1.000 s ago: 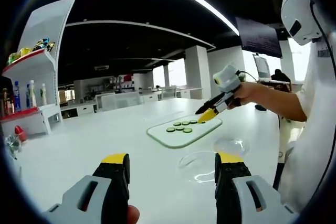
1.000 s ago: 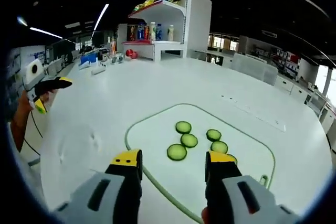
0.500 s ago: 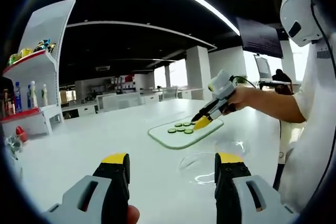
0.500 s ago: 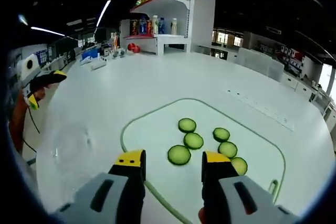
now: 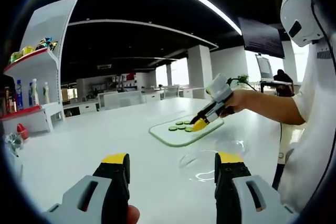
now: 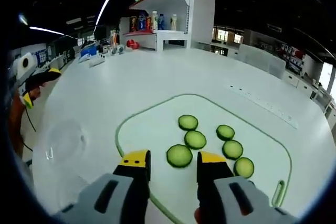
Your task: Open the petri dish lid, add cucumber slices into the petri dish, and close the lid
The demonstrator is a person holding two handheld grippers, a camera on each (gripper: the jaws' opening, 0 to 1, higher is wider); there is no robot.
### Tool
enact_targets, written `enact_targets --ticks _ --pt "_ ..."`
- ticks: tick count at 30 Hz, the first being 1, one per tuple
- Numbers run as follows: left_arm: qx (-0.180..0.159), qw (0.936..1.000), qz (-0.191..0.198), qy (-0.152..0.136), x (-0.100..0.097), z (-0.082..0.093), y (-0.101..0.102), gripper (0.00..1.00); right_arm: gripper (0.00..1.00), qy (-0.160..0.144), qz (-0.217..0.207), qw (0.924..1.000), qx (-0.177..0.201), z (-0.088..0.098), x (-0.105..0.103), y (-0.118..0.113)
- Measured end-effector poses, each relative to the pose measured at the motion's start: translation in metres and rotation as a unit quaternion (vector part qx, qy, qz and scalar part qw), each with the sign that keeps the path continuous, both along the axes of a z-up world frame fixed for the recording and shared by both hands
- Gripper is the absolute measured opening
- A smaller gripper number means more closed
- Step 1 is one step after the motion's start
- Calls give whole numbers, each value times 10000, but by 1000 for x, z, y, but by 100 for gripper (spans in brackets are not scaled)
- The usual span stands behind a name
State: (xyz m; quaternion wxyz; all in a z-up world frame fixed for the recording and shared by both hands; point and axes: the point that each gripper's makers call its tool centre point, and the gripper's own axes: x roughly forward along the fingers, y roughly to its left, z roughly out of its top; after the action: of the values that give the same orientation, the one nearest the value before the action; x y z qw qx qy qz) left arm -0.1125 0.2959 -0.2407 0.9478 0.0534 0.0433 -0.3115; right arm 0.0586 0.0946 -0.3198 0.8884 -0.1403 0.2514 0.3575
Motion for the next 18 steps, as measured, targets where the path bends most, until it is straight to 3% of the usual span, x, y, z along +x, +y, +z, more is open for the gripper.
enact_targets --ticks 18 --pt "-16 10000 -12 15 2 -2 1 65 30 57 -92 9999 -85 -8 5 -4"
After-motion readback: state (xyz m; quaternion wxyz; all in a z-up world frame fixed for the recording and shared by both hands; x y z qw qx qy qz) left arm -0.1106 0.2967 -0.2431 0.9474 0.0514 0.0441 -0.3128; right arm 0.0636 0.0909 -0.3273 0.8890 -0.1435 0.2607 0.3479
